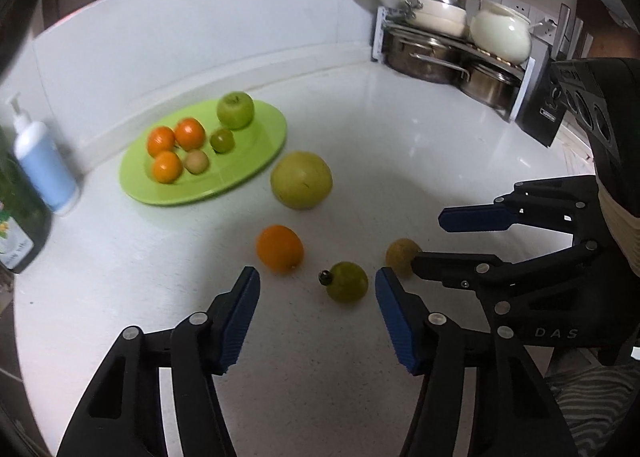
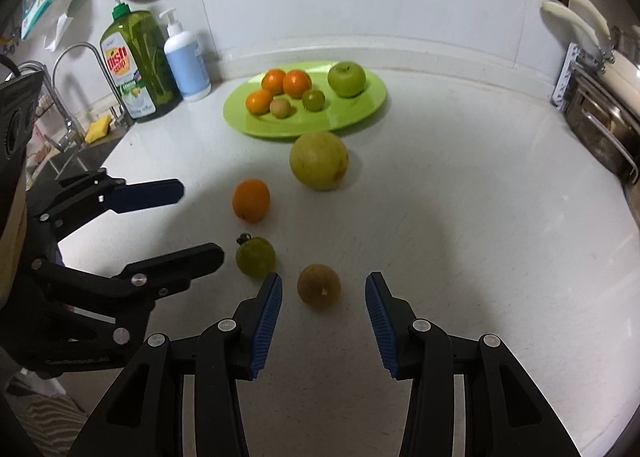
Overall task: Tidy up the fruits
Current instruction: 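Move both open grippers back toward the remaining fruits on the countertop, then grasp the brown round fruit with the right gripper while the left grasps a small green fruit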
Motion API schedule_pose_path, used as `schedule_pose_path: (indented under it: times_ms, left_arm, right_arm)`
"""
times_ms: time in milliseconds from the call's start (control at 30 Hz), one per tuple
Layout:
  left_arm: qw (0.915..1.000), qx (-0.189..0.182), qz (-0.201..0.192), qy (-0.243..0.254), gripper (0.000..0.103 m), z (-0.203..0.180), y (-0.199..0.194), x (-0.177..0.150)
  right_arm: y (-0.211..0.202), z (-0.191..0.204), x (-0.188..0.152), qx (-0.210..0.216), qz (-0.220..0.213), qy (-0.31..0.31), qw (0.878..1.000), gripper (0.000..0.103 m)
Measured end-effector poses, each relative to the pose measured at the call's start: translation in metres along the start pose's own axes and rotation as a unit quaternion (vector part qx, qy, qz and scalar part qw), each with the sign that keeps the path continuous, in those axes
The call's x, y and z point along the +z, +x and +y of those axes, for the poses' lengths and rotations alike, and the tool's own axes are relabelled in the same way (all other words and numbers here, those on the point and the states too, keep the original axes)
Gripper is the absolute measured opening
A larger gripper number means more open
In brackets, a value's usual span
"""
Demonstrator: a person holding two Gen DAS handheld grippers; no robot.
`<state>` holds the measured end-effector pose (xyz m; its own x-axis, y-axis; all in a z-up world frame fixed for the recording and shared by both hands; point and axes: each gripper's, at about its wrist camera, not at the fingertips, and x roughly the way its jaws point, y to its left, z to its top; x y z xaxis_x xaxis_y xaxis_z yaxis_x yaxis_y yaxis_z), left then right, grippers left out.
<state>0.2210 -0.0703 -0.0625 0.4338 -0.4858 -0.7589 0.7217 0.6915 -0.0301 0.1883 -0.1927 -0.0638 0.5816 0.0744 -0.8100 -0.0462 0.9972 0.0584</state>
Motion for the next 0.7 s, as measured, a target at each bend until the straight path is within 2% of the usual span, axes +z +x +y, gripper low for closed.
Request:
schedule_pose_path:
  times_ms: [67, 300, 433, 700]
  left_arm:
    - [0.9999, -0.012, 0.009, 0.007, 0.052, 0.000, 0.007, -0.002]
    - [0.9990, -0.031, 0.024, 0.023, 0.049, -0.003, 0.021, -0.002]
    - [0.9987, -0.037, 0.029, 0.020, 0.047, -0.002, 0.028, 0.000]
    - [0.9980, -0.049, 0.040, 0.010, 0.037, -0.001, 0.041, 0.003]
  right_arm:
    - [0.005, 0.001, -0.001, -0.001, 0.006, -0.001, 1.000, 0.044]
    - [0.016, 0.000, -0.001, 0.002, 0.022, 0.000, 1.000, 0.043]
    - [0.020, -0.003, -0.001, 0.003, 0.028, 0.006, 1.000, 0.040]
    - [0.025, -0.008, 0.000, 0.010, 0.028, 0.020, 0.999, 0.037]
